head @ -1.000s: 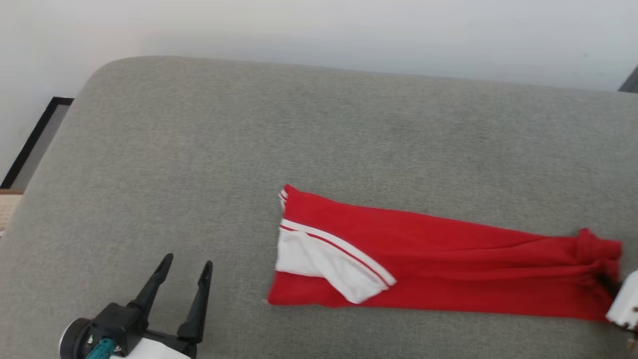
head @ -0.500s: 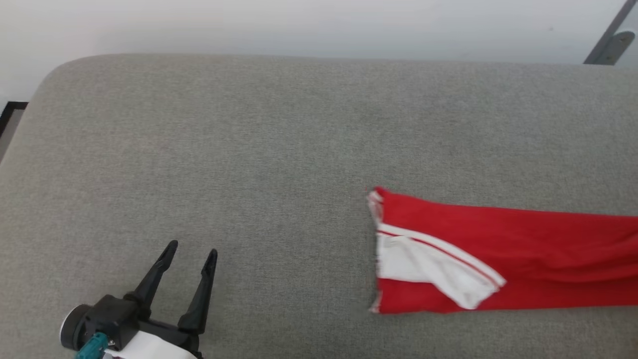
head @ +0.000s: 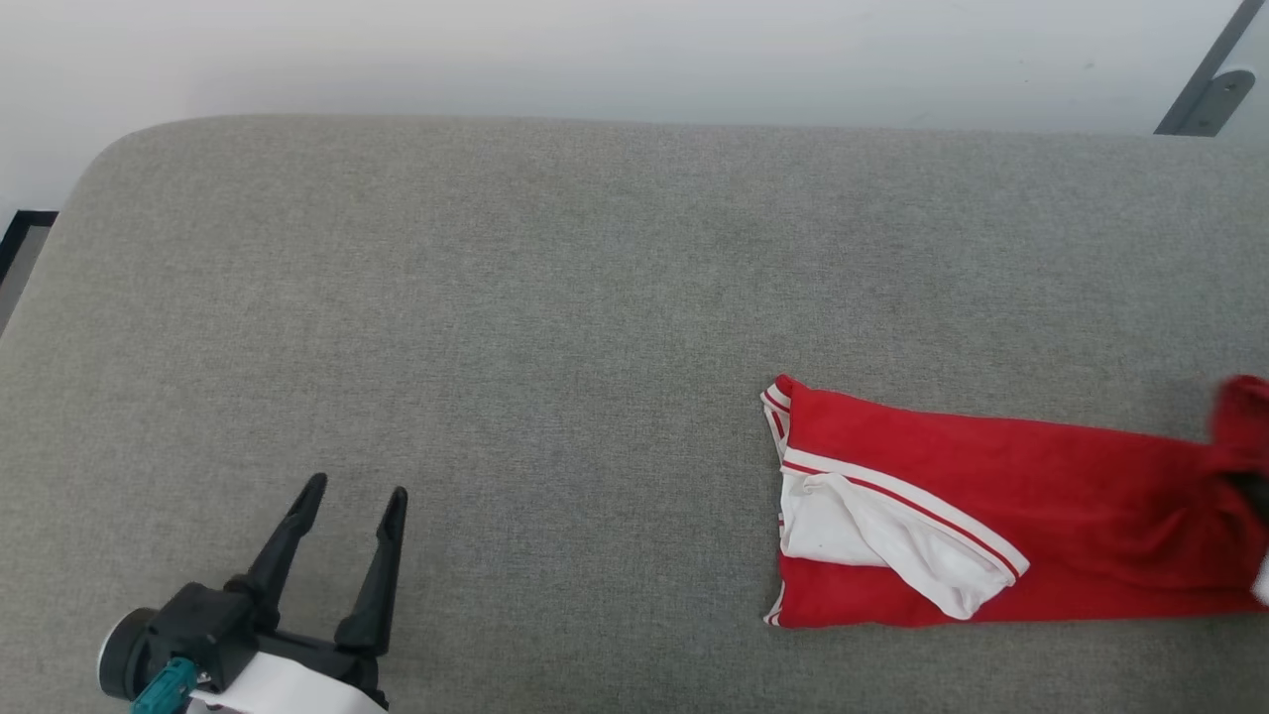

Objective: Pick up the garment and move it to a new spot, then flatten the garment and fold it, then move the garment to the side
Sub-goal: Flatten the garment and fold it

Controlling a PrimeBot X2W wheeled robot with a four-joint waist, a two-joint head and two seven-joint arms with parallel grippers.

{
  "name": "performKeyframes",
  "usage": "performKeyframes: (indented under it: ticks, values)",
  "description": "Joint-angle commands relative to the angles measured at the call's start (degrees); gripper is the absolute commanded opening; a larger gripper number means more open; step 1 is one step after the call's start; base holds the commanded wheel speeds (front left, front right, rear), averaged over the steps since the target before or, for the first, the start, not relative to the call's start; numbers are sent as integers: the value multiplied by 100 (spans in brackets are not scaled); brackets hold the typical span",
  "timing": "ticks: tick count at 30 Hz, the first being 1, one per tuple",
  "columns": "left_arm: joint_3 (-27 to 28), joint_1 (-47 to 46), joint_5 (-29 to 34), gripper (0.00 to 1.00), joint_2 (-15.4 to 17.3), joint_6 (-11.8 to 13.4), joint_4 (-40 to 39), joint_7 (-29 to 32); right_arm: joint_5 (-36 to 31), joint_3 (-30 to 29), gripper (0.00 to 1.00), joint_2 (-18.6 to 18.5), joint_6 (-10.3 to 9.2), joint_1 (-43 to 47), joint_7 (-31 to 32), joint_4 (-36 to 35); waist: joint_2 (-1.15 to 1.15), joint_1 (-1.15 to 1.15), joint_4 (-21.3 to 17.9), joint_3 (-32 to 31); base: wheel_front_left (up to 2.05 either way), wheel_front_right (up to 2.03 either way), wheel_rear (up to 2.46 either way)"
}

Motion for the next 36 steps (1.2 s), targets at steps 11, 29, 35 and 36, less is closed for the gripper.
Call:
performKeyframes:
  ticks: [11, 29, 35, 36]
  values:
    - [-75, -91, -155, 100, -90, 12, 139, -11, 81, 1970, 0, 353, 0, -31, 491, -1511, 0, 0, 239, 47, 0, 0, 0]
    - [-368, -412, -380, 100, -222, 12, 267, -11, -67, 3320, 0, 528, 0, -804, -7, -186, 0, 0, 771, 286, 0, 0, 0]
    - [-418, -412, -464, 100, -177, 12, 359, -11, -95, 3362, 93, 631, 0, -838, -373, 210, 0, 0, 766, 183, 0, 0, 0]
    - [-420, -392, -467, 100, -170, 12, 373, -11, -106, 3325, 100, 641, 0, -825, -414, 247, 0, 0, 749, 147, 0, 0, 0]
